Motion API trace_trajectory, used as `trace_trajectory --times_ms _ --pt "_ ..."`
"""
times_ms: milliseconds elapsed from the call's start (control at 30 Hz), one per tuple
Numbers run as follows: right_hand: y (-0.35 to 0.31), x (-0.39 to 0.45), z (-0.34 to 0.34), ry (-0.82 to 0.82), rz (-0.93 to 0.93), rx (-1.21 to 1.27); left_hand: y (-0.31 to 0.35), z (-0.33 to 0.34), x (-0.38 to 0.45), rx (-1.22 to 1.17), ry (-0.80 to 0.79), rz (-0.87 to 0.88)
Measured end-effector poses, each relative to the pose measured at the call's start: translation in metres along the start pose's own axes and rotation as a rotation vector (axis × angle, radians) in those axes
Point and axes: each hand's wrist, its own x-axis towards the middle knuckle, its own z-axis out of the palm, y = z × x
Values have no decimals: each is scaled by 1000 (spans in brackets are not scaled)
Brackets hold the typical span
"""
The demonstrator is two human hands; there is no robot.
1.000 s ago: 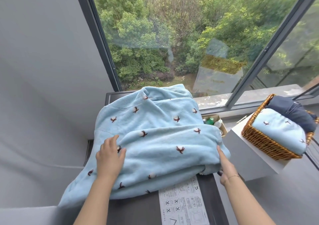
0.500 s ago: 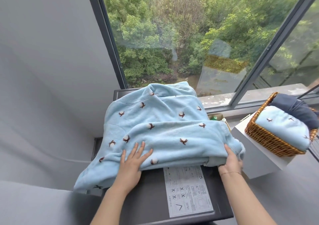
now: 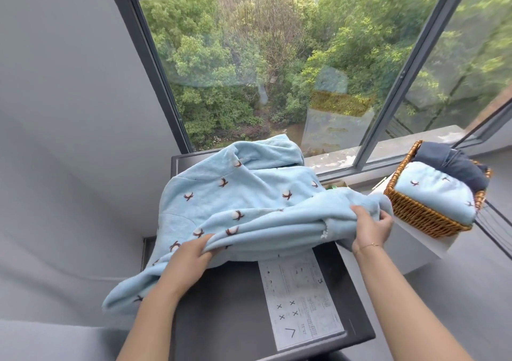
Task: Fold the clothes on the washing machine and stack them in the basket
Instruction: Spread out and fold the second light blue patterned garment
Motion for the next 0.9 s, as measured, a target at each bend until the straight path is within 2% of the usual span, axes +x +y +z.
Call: trace_trajectory --times_ms 67,200,367,467,533,600,633,733,767,800,833,867,900 --pt "-25 -3 23 -51 -26 -46 2 -11 7 -78 28 -45" --pt "-70 -15 71 -182 -71 38 14 -32 7 -208 42 -106" --pt "-111 -41 84 -245 -96 325 17 -56 -1 -269 87 -75" --pt "-101 -39 57 -93 -95 520 26 -59 -13 -281 -58 -47" --pt "-69 -28 27 52 -50 559 30 -52 -22 -258 -275 -104" --pt "-16 -6 -12 275 59 421 26 -37 -24 -214 -419 -189" --pt "7 0 -30 314 153 336 23 -28 -21 -200 -394 -204" --pt "89 35 -68 57 388 39 14 11 -4 -108 3 -104" --pt "92 31 -67 29 419 3 10 26 1 -30 57 -55" --pt "90 25 -64 48 409 -85 7 41 5 103 48 -19" --pt "82 14 -61 115 316 -219 -1 56 8 274 38 5" --pt "71 6 -52 138 170 -340 -11 68 10 402 30 31" --pt "57 -4 -44 94 -17 -458 -21 76 10 479 19 51"
